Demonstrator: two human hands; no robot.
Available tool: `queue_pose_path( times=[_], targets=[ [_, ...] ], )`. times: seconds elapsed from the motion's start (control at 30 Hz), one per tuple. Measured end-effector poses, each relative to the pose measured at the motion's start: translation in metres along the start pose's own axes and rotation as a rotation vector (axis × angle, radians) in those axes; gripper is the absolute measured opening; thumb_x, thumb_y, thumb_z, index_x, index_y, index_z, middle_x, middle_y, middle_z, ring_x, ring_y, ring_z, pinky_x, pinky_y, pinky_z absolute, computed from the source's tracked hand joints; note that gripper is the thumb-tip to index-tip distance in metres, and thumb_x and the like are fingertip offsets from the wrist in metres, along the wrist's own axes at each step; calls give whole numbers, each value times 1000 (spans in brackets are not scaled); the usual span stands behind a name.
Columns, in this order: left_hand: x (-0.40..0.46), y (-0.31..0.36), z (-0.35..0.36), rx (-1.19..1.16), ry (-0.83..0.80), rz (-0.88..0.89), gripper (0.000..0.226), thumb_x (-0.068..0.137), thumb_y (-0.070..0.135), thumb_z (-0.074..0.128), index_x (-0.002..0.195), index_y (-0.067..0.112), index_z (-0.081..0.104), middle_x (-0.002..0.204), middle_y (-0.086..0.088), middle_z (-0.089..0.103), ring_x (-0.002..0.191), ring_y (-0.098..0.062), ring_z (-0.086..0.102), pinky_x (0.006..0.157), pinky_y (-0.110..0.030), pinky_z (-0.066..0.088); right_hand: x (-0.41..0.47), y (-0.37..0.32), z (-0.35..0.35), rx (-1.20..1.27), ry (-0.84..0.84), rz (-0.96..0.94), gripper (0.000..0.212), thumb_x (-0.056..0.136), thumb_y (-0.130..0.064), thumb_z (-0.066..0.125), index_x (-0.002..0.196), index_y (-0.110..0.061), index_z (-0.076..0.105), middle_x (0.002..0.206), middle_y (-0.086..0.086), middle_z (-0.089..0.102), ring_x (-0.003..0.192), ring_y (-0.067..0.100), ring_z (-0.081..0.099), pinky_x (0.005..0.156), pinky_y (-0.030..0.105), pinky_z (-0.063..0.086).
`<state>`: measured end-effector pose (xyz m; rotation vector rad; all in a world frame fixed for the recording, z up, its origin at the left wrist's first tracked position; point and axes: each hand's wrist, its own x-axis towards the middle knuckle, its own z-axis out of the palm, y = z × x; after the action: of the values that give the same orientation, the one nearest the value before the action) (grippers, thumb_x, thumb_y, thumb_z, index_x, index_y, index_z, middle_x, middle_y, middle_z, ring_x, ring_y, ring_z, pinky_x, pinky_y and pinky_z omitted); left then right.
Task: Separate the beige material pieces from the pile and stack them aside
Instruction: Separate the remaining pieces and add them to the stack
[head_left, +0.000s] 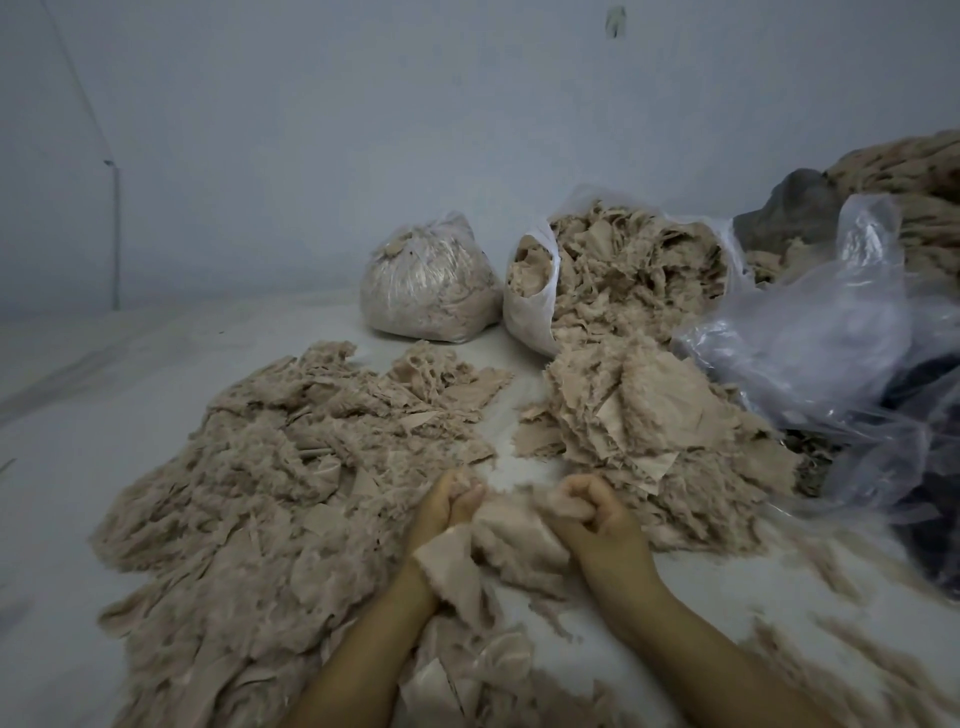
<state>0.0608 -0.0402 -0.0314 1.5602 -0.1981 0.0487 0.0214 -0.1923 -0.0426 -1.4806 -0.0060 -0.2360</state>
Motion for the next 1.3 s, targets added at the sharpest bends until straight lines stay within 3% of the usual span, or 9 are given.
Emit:
queue_pose_path(
  times=[0.13,0.27,0.37,0.6,0.73,0.87,1.0,1.13,1.3],
  targets=[
    [-3,-4,-1,208,-166,43,26,93,-1,51,72,14,52,61,11,53,56,0,49,53,-13,39,-4,-3,5,-122,-95,-14,16,80,-3,72,72,-15,65,69,-4,65,69,11,59,66,26,49],
    [7,2,-15,-20,117,11,13,93,19,52,93,6,55,79,-4,63,70,-20,52,67,-31,47,3,-5,-4,107,170,18,25,89,-8,63,65,-13,56,60,-1,58,59,12,52,55,24,43],
    [-6,-4,-9,87,-152,-1,27,88,47,56,106,27,56,91,15,69,85,-5,66,70,-17,50,0,-5,0,-20,112,-46,13,89,-13,64,77,-13,60,65,-9,62,64,6,57,60,19,47],
    [-1,-2,-4,206,-98,15,22,83,-2,66,75,18,67,72,7,66,63,-4,57,59,-12,46,1,-2,-1,90,238,-58,12,91,-9,60,80,-10,57,59,-6,58,54,9,53,50,25,44],
    [-1,3,-15,-72,-53,-56,6,86,21,66,92,19,66,82,1,70,68,-9,63,60,-15,50,2,-7,-3,182,193,34,12,93,-12,58,83,-17,64,65,-6,63,58,8,57,52,25,46],
    [-8,-2,-3,50,-364,-126,73,67,33,81,130,32,44,117,10,61,109,-7,60,90,-22,50,-5,-12,6,306,-17,52,10,91,-7,57,91,-10,66,75,6,70,65,16,65,56,23,53],
    [-7,1,-4,-96,-195,-95,43,70,15,75,111,13,62,81,-4,66,67,-12,62,63,-23,52,-1,-17,-4,360,57,84,11,92,-8,54,92,-6,64,64,4,64,54,13,59,50,23,49],
    [0,2,-18,-24,29,43,6,86,4,64,89,5,67,59,3,61,49,-7,52,48,-17,45,14,-36,-19,60,106,-56,14,93,-10,57,91,-16,69,64,-6,65,54,6,56,50,15,45],
    [0,14,-26,177,-34,93,15,89,19,62,103,23,66,103,6,69,96,-4,64,79,-14,50,68,-104,-61,-611,218,-231,9,88,-26,66,96,-28,65,100,-10,62,92,7,57,81,24,44]
  ],
)
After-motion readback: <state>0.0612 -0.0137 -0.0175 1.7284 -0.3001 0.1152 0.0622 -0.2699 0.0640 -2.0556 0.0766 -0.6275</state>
